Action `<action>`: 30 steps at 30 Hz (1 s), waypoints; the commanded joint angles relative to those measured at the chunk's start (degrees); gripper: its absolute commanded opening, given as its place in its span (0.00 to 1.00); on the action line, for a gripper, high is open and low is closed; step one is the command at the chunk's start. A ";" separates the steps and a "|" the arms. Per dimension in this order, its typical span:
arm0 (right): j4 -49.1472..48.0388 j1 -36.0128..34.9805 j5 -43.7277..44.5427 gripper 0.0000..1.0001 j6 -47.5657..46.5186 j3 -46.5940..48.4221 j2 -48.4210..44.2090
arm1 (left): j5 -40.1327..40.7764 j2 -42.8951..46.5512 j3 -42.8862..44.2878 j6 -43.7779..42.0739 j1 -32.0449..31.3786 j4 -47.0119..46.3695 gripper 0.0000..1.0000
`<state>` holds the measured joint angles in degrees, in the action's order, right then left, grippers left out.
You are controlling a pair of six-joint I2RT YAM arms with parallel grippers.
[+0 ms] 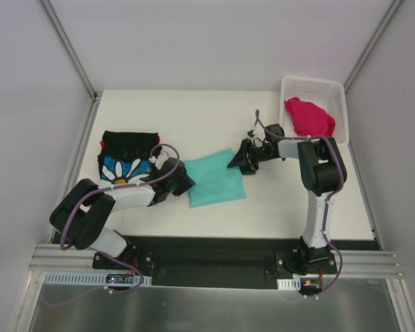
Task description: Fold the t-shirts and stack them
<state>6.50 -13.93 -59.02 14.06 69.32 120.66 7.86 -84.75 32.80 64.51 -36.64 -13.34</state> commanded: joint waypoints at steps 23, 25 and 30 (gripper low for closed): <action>4.22 -0.13 0.58 0.59 -3.43 2.14 -2.97 | -1.88 0.11 -2.74 0.62 1.13 6.66 0.00; 4.22 -0.04 0.66 0.59 -3.43 1.96 -2.98 | -1.88 0.20 -2.65 0.62 1.14 6.66 0.00; 4.22 -0.13 0.84 0.54 -3.43 1.17 -3.41 | -2.23 -0.33 -2.12 0.79 1.14 6.66 0.00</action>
<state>9.78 -13.93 -58.46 12.03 69.97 120.49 6.22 -83.35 30.98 65.45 -35.90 -11.29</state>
